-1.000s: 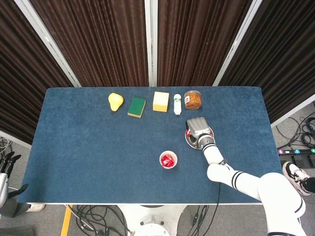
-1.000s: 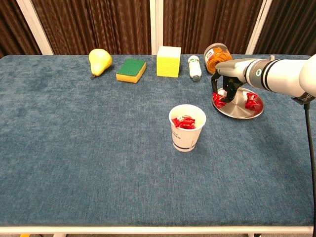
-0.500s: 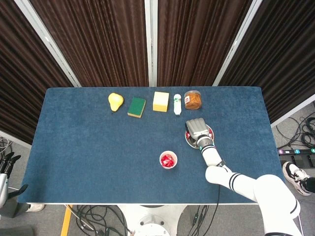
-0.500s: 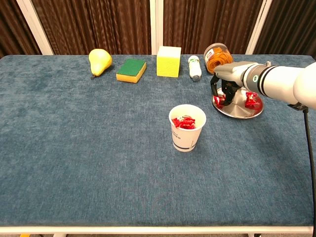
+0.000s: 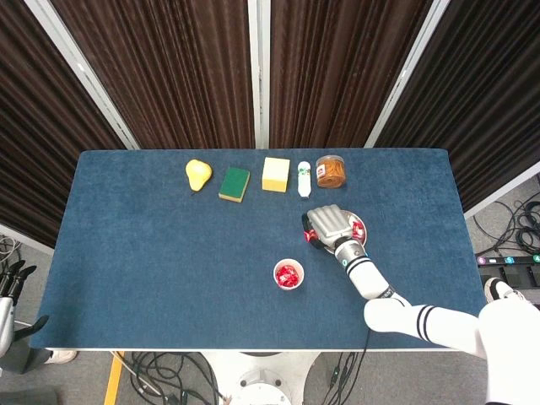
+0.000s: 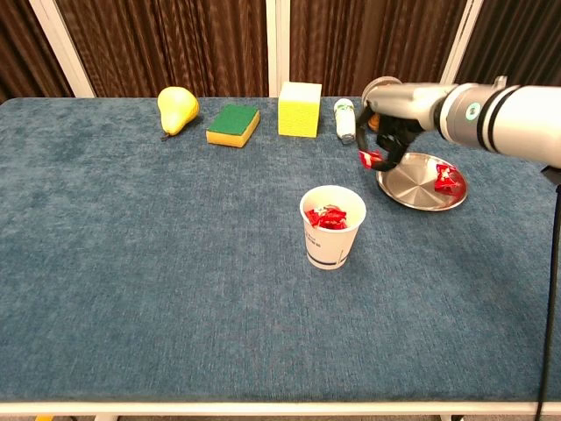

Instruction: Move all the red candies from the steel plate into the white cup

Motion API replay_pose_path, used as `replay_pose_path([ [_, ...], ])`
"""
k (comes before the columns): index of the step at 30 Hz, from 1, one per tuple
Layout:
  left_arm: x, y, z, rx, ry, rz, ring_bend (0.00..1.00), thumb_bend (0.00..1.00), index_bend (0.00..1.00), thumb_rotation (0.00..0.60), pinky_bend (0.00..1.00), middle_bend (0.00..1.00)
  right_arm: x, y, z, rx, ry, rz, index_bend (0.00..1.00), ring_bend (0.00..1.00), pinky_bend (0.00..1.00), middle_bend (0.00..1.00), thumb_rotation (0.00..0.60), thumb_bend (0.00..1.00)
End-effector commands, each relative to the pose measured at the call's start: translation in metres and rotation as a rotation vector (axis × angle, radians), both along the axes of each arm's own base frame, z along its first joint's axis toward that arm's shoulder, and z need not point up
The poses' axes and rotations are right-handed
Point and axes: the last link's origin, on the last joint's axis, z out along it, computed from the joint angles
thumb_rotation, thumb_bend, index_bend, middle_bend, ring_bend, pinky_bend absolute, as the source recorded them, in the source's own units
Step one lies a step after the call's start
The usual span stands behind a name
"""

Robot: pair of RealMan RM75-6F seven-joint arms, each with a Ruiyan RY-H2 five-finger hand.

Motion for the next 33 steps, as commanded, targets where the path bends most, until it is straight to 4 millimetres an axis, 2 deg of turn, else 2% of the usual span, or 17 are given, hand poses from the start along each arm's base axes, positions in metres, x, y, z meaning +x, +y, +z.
replay_pose_path([
  [1, 0.001, 0.000, 0.001, 0.003, 0.001, -0.003, 0.21, 0.00, 0.22, 0.600, 0.20, 0.21, 0.032, 0.023, 0.026, 0.032, -0.121, 0.102, 0.64, 0.91, 1.00, 0.88, 0.600, 0.32],
  [7, 0.000, -0.003, 0.001, 0.004, 0.000, 0.004, 0.21, 0.00, 0.22, 0.600, 0.20, 0.21, 0.046, 0.047, 0.013, 0.131, -0.147, 0.147, 0.64, 0.91, 1.00, 0.88, 0.600, 0.31],
  [20, -0.002, -0.004, -0.001, 0.003, -0.006, 0.004, 0.21, 0.00, 0.22, 0.600, 0.20, 0.21, 0.035, 0.060, 0.006, 0.171, -0.111, 0.137, 0.61, 0.91, 1.00, 0.88, 0.600, 0.31],
  [33, -0.003, -0.003, -0.002, 0.003, -0.007, 0.007, 0.21, 0.00, 0.22, 0.600, 0.20, 0.21, 0.029, 0.059, 0.003, 0.183, -0.087, 0.133, 0.44, 0.90, 1.00, 0.88, 0.600, 0.31],
])
